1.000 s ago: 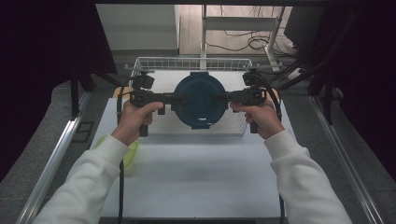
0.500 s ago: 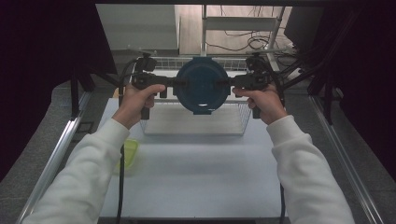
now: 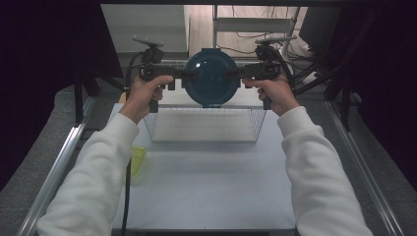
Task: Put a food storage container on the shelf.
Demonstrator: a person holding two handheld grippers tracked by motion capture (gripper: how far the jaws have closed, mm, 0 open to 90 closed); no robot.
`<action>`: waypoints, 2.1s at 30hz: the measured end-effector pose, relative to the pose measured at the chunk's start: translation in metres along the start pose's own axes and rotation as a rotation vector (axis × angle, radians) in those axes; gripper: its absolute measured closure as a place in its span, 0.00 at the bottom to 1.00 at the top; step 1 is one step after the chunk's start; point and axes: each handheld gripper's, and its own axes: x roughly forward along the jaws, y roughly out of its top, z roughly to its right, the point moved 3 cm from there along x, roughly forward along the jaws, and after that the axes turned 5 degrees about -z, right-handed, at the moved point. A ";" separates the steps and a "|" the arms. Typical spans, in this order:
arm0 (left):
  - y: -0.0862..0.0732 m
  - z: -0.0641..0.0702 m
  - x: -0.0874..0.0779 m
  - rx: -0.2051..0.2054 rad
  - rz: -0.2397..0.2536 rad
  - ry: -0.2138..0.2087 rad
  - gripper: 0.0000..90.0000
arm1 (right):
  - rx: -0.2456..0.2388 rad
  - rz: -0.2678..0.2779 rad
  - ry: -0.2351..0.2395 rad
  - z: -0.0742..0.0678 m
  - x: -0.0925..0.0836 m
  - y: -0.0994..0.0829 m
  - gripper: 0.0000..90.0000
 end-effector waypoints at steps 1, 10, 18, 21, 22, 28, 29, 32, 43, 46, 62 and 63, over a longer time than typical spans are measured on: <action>0.001 -0.003 0.001 -0.006 -0.003 0.001 0.48 | 0.006 -0.002 0.004 0.001 0.001 0.001 0.40; 0.002 -0.026 0.018 -0.043 -0.027 -0.007 0.47 | 0.053 -0.037 0.006 0.021 0.019 0.004 0.40; 0.006 -0.037 0.027 -0.086 -0.013 -0.013 0.46 | 0.099 -0.033 0.005 0.035 0.028 0.009 0.40; 0.007 -0.042 0.030 -0.121 -0.004 -0.016 0.46 | 0.135 -0.026 0.015 0.041 0.031 0.011 0.40; 0.008 -0.043 0.031 -0.129 -0.002 -0.016 0.46 | 0.150 -0.025 0.019 0.043 0.032 0.011 0.40; 0.010 -0.053 0.037 -0.180 0.017 -0.043 0.45 | 0.224 -0.016 0.021 0.049 0.037 0.014 0.39; 0.011 -0.055 0.038 -0.187 0.019 -0.048 0.45 | 0.235 -0.018 0.018 0.050 0.038 0.014 0.39; 0.011 -0.061 0.041 -0.209 0.017 -0.057 0.44 | 0.256 -0.017 0.010 0.052 0.040 0.015 0.39; 0.013 -0.072 0.050 -0.290 0.024 -0.081 0.43 | 0.367 -0.005 0.001 0.060 0.048 0.015 0.39; 0.012 -0.074 0.052 -0.301 0.021 -0.079 0.42 | 0.395 -0.001 0.000 0.063 0.050 0.014 0.38; 0.013 -0.062 0.044 -0.193 0.119 -0.004 0.23 | 0.236 0.148 -0.102 0.044 0.035 0.018 0.17; 0.013 -0.060 0.041 -0.179 0.123 0.002 0.22 | 0.209 0.162 -0.104 0.042 0.030 0.018 0.18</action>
